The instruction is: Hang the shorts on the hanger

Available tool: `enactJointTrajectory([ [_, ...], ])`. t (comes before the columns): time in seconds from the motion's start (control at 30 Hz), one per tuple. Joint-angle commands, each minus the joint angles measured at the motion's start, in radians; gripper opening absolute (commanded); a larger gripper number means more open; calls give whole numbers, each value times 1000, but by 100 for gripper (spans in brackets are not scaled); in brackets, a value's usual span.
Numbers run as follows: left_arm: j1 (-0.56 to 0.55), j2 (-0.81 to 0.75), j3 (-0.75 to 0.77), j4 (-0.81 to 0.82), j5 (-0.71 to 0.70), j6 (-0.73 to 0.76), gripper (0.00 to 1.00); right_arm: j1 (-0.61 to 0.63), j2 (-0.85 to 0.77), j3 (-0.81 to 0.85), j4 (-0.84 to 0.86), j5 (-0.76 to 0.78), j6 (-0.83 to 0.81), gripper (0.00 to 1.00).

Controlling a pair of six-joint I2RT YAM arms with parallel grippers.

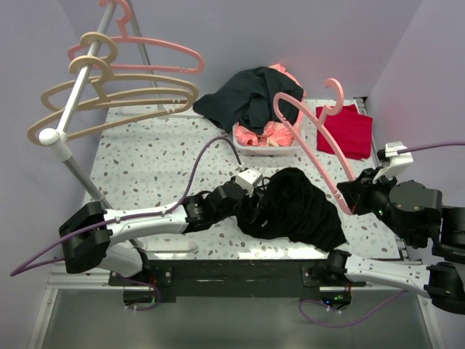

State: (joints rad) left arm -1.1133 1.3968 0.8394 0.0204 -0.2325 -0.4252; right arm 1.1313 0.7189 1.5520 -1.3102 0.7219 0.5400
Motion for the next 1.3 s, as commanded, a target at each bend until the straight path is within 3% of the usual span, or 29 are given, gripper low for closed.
enactJointTrajectory([
  [0.0, -2, -16, 15, -57, 88, 19, 66, 1, -12, 22, -145, 33, 121, 0],
  [0.13, -6, -35, 7, -134, 67, 11, 67, 1, -21, 46, -198, 36, 149, 0],
  [0.2, -6, -59, -16, -139, 30, 2, 76, 1, -30, 56, -204, 27, 150, 0],
  [0.33, -5, -44, -28, -132, 15, -21, 74, 1, -24, 66, -225, 1, 146, 0],
  [0.4, -3, -7, -28, -97, 12, -33, 63, 1, -16, 74, -231, -18, 138, 0],
  [0.5, 27, 57, 4, -79, -33, -72, 29, 1, 7, 108, -247, -39, 124, 0],
  [0.53, 44, 70, 16, -79, -50, -101, 7, 1, 13, 129, -257, -62, 121, 0],
  [0.57, 65, 88, 26, -76, -68, -118, 0, -1, 31, 137, -264, -79, 120, 0],
  [0.7, 194, 143, 150, -108, -178, -144, 0, 1, 56, 117, -268, -185, 97, 0],
  [0.87, 257, 251, 354, -169, -218, -115, 0, 1, 68, 72, -279, -300, 81, 0],
  [1.27, 345, 262, 415, -192, -166, -69, 0, 1, 1, -125, -250, -302, 137, 0],
])
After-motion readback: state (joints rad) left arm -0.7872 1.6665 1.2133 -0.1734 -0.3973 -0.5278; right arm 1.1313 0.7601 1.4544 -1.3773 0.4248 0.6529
